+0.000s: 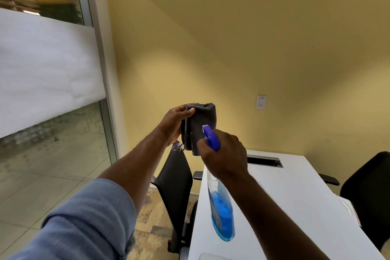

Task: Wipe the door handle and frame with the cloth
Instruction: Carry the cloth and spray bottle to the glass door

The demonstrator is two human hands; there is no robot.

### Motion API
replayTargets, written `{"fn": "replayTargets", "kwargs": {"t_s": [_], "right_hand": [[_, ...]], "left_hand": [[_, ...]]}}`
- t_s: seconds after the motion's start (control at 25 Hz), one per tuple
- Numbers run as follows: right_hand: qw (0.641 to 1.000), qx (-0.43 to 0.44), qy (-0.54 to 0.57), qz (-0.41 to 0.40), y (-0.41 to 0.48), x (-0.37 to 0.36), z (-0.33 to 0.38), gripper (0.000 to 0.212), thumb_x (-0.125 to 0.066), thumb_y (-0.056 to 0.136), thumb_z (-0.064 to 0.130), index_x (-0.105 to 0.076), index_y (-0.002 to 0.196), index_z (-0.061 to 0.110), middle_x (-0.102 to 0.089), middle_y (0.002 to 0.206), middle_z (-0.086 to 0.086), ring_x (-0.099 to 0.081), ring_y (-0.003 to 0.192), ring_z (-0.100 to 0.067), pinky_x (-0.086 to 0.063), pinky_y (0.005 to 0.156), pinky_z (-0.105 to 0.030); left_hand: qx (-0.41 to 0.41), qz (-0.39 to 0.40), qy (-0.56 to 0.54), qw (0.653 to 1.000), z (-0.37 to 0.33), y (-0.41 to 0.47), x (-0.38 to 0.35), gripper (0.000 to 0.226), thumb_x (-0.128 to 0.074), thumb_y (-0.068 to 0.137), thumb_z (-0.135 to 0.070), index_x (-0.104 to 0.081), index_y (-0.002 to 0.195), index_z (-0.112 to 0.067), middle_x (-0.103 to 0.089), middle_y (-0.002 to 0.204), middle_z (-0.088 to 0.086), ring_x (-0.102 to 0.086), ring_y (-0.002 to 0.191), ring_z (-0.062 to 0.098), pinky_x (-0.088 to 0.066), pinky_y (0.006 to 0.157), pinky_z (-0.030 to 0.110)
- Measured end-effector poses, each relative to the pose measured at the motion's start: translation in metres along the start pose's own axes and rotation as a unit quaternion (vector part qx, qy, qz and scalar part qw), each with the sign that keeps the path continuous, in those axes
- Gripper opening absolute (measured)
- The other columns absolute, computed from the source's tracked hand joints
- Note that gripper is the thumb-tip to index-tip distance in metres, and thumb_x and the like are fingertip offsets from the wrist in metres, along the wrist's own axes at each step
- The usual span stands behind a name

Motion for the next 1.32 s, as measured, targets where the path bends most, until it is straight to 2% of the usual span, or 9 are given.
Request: {"fn": "replayTargets", "kwargs": {"t_s": [0.2,0.36,0.44,0.64,0.8,0.92,1.04,1.24,1.32], "right_hand": [[1.000,0.000,0.009,0.012,0.003,-0.005,0.005,0.026,-0.046,0.079,0.053,-0.047,0.066,0.030,-0.046,0.053,0.012,-0.049,0.049,-0.010,-0.037,0.053,-0.017],[1.000,-0.003,0.009,0.010,0.007,-0.013,0.008,0.029,-0.047,0.077,0.055,-0.053,0.079,0.027,-0.049,0.059,0.012,-0.052,0.052,-0.010,-0.039,0.055,-0.016],[1.000,-0.009,0.013,0.001,0.009,-0.015,0.009,0.027,-0.047,0.078,0.055,-0.051,0.079,0.028,-0.049,0.059,0.013,-0.052,0.053,-0.010,-0.039,0.055,-0.017],[1.000,0.000,0.006,-0.017,0.013,-0.017,0.010,0.029,-0.046,0.082,0.052,-0.044,0.063,0.030,-0.044,0.050,0.012,-0.047,0.045,-0.008,-0.032,0.051,-0.014],[1.000,0.022,0.015,0.002,0.013,-0.029,0.019,0.027,-0.049,0.080,0.052,-0.047,0.067,0.029,-0.046,0.052,0.012,-0.048,0.045,-0.007,-0.033,0.050,-0.013],[0.999,0.029,0.031,0.011,0.011,-0.039,0.026,0.024,-0.049,0.080,0.052,-0.048,0.070,0.030,-0.046,0.054,0.013,-0.049,0.048,-0.007,-0.036,0.051,-0.015],[0.997,0.031,0.052,0.041,0.007,-0.051,0.034,0.027,-0.047,0.080,0.051,-0.047,0.064,0.029,-0.045,0.051,0.012,-0.047,0.046,-0.009,-0.037,0.052,-0.018],[0.988,0.052,0.085,0.120,-0.006,-0.075,0.054,0.023,-0.052,0.080,0.049,-0.049,0.068,0.030,-0.051,0.057,0.009,-0.051,0.052,-0.011,-0.041,0.055,-0.022],[0.983,0.075,0.082,0.148,-0.013,-0.083,0.060,0.021,-0.054,0.083,0.046,-0.047,0.069,0.031,-0.052,0.059,0.007,-0.050,0.052,-0.011,-0.038,0.055,-0.021]], "left_hand": [[-0.003,-0.012,0.019,1.000,-0.002,-0.005,0.013,0.032,-0.057,0.104,-0.014,-0.066,0.134,-0.007,-0.070,0.117,0.015,-0.066,0.104,0.027,-0.059,0.078,0.032],[-0.003,-0.024,0.033,0.999,-0.003,-0.009,0.027,0.034,-0.058,0.104,-0.016,-0.064,0.135,-0.006,-0.068,0.128,0.021,-0.064,0.113,0.033,-0.058,0.092,0.042],[-0.006,-0.025,0.034,0.999,-0.007,-0.012,0.034,0.033,-0.058,0.104,-0.017,-0.066,0.134,-0.007,-0.070,0.124,0.017,-0.065,0.113,0.032,-0.058,0.091,0.042],[-0.014,-0.024,0.040,0.999,-0.015,-0.021,0.050,0.024,-0.060,0.103,-0.018,-0.072,0.123,-0.014,-0.075,0.113,0.006,-0.066,0.110,0.027,-0.059,0.087,0.037],[-0.024,-0.035,0.047,0.998,-0.023,-0.033,0.065,0.025,-0.065,0.099,-0.022,-0.072,0.122,-0.016,-0.075,0.112,0.005,-0.066,0.108,0.026,-0.059,0.084,0.033],[-0.024,-0.057,0.054,0.997,-0.030,-0.043,0.078,0.032,-0.068,0.090,-0.028,-0.073,0.120,-0.017,-0.076,0.109,0.003,-0.068,0.105,0.022,-0.059,0.084,0.034],[-0.031,-0.087,0.061,0.994,-0.037,-0.053,0.097,0.026,-0.064,0.100,-0.020,-0.072,0.124,-0.013,-0.073,0.115,0.008,-0.062,0.114,0.031,-0.055,0.092,0.041],[-0.041,-0.127,0.066,0.989,-0.053,-0.075,0.116,0.059,-0.068,0.084,-0.030,-0.063,0.137,-0.004,-0.065,0.125,0.017,-0.060,0.115,0.033,-0.051,0.099,0.048],[-0.049,-0.140,0.069,0.987,-0.059,-0.083,0.122,0.061,-0.067,0.083,-0.030,-0.063,0.137,-0.003,-0.066,0.123,0.017,-0.060,0.114,0.032,-0.052,0.096,0.046]]}}
Point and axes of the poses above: each hand's wrist, its own y-axis towards the middle knuckle, its own x-axis out of the back of the hand, z = x × y, the point moved 4 cm from there along y, towards the middle knuckle
